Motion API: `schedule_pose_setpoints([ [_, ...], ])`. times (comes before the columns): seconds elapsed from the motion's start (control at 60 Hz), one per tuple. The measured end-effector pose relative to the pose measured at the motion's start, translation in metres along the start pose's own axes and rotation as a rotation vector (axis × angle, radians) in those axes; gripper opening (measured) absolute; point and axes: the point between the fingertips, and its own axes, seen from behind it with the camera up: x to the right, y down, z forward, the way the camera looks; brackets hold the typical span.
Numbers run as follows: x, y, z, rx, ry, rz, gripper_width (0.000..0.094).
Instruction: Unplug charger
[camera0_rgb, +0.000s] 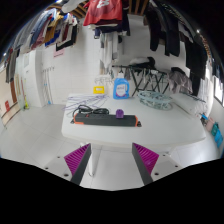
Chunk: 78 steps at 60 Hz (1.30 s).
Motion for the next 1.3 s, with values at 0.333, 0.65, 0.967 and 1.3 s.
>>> schedule_pose_setpoints([
  [0.333, 0.017, -0.041, 0.102, 0.062, 0.01, 0.017, 0.0857],
  [0.65, 0.025, -0.069, 0.198, 0.099, -0.007, 0.042, 0.0853],
  [0.967, 0.033, -0.084, 0.261, 0.105, 0.003, 0.067, 0.0855],
  [1.3, 0.04, -0.089, 0.279, 0.125, 0.011, 0.077, 0.0245],
])
